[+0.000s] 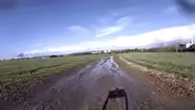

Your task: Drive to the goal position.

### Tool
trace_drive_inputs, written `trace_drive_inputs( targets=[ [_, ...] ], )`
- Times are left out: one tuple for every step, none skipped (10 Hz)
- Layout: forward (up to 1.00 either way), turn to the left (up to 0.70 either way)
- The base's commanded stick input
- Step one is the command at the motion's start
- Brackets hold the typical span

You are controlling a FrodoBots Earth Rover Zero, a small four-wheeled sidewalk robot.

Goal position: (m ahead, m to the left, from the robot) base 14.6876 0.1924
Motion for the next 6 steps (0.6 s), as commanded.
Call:
trace_drive_inputs(
  targets=[
    [0.70,0.00],
    [0.70,0.00],
    [0.70,0.00],
    [0.70,0.00],
    [0.70,0.00],
    [0.70,0.00]
  ],
)
